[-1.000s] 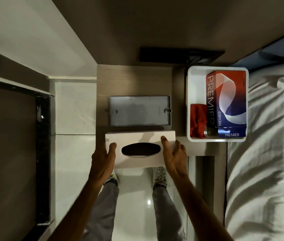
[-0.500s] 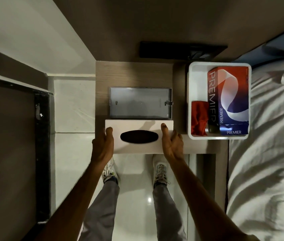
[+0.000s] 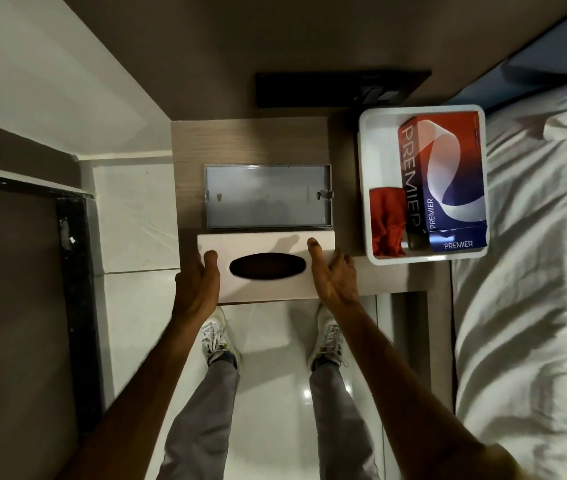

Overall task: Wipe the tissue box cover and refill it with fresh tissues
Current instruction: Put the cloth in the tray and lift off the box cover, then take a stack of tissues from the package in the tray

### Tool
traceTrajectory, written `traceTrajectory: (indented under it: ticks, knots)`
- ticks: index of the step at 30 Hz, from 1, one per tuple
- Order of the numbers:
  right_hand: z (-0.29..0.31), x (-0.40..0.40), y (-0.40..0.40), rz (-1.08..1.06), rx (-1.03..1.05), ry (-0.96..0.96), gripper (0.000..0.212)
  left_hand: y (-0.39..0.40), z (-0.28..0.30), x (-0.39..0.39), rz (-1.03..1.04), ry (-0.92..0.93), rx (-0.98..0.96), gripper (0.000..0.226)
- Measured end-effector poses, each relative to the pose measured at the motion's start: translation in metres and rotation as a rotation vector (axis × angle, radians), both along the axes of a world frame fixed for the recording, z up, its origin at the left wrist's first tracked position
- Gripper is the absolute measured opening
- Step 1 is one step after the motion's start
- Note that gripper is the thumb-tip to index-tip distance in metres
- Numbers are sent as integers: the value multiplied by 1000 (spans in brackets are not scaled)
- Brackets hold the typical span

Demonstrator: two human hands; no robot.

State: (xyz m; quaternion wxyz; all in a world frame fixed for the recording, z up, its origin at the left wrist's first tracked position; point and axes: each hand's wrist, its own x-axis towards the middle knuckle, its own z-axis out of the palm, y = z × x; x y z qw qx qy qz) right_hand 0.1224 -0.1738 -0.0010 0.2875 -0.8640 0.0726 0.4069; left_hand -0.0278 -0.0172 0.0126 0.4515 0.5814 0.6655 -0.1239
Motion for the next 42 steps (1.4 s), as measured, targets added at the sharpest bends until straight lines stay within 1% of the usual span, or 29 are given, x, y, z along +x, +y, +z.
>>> traceTrajectory:
  ticks: [3, 5, 7, 8, 10, 12, 15, 16, 17, 19, 21, 23, 24, 25, 27, 28, 30, 31, 32, 34, 36, 37, 39, 41, 42]
  knots:
    - [0, 3, 3, 14, -12, -2, 82, -2, -2, -1, -14, -3, -8, 48]
    - [2, 5, 5, 20, -27, 18, 85, -2, -2, 0, -9, 2, -19, 51]
    - [8, 6, 2, 86, -53, 15, 85, -1, 0, -1, -18, 4, -12, 55]
    - [13, 8, -3, 136, -59, -20, 81, -2, 2, -1, -44, -11, 26, 56]
    - [27, 16, -22, 229, -31, -164, 66, -4, 7, -3, -100, -67, 169, 52]
    - [39, 34, -50, 337, -32, -358, 60, -12, 15, -3, -110, -109, 311, 48]
    - [46, 83, -89, 419, -173, -689, 54, -35, 24, 6, -127, -160, 430, 46]
    - [45, 101, -99, 429, -234, -770, 55, -46, 26, 14, -154, -199, 457, 44]
    - [44, 119, -108, 457, -300, -796, 60, -58, 28, 23, -186, -242, 472, 41]
    - [39, 145, -120, 562, -413, -725, 76, -82, 31, 46, -255, -313, 466, 38]
    - [33, 162, -130, 667, -456, -655, 84, -110, 34, 71, -362, -380, 456, 35]
    - [32, 174, -136, 738, -455, -617, 86, -136, 38, 97, -474, -446, 445, 33]
    - [33, 177, -139, 764, -451, -606, 83, -146, 40, 109, -521, -462, 430, 34]
    - [35, 180, -142, 787, -440, -600, 75, -157, 43, 122, -562, -462, 412, 36]
    - [41, 183, -148, 845, -372, -633, 49, -175, 49, 149, -611, -451, 390, 39]
    - [46, 184, -151, 875, -321, -676, 36, -184, 52, 163, -622, -457, 384, 40]
    - [58, 185, -157, 897, -211, -801, 23, -197, 54, 192, -641, -469, 353, 45]
    - [64, 188, -158, 904, -166, -870, 23, -202, 55, 207, -658, -465, 336, 51]
    - [71, 192, -158, 919, -134, -922, 29, -207, 55, 223, -682, -452, 327, 59]
    - [85, 200, -155, 937, -58, -949, 41, -213, 56, 249, -726, -393, 338, 81]
    - [99, 209, -150, 869, 73, -982, 33, -217, 61, 271, -714, -314, 387, 95]
    - [106, 213, -147, 823, 137, -1005, 27, -217, 64, 279, -683, -286, 419, 97]
    - [115, 222, -141, 788, 203, -1031, 19, -215, 71, 291, -590, -285, 474, 89]
    - [119, 232, -138, 827, 193, -1048, 13, -211, 78, 295, -501, -345, 498, 76]
    - [120, 237, -136, 845, 170, -1066, 14, -210, 82, 295, -476, -386, 512, 68]
